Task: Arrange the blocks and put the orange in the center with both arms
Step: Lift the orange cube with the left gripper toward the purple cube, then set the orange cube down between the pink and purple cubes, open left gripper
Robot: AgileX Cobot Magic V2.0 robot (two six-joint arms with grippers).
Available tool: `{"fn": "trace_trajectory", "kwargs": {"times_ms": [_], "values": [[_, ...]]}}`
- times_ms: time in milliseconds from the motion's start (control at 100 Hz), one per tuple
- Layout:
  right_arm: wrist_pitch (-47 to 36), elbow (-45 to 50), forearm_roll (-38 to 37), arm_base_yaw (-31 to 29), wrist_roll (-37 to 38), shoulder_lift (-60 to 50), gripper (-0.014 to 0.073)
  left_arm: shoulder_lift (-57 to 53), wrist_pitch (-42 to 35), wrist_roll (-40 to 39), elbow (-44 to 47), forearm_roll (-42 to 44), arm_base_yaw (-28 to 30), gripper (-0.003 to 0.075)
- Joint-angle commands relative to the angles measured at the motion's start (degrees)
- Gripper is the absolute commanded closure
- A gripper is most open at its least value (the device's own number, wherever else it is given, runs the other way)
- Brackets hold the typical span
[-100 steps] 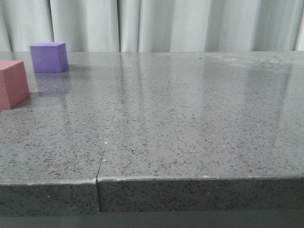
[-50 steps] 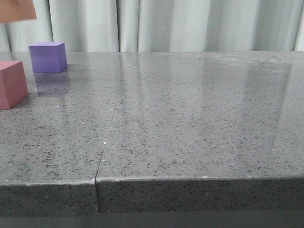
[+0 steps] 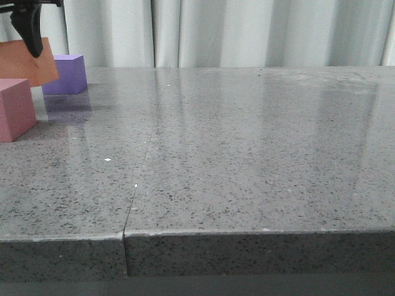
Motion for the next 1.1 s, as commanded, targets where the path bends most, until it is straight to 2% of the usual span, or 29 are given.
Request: {"fn": "trace_trajectory", "kwargs": {"times_ms": [0,420,490,610,690,1090], "values": [[-4.5,-1.5,-1.0,-0.3,-0.3,0.6,0.0661,-1.6,-3.2,-0.8,-1.0,0.6,0.1,0.0489],[-4.5,-1.5,-1.0,-0.3,-0.3,0.6,0.0661,1.8,-2.2,-1.0,-0.9,0.5,0.1,0.0478],[-4.5,-1.5,-1.0,-0.3,-0.3,0.6,0.0661,1.8,-2.2,-1.0,-0.9,0.4,0.1,0.0412],[-4.5,-1.5,-1.0,-0.3,-0.3,0.6,0.0661,1.8,-2.2,-1.0,-0.9,0.3,0.1,0.0200],[-4.5,-1.5,-1.0,-0.3,-0.3,0.6,0.0661,1.7,-2.2,-1.0,-0.9,0.3,0.1,0.0122],[-4.5,-1.5,-1.0,-0.3,-0.3,0.6,0.0661,-2.4,-2.5,-1.0,-1.2,0.3,0.0,0.0123]]}}
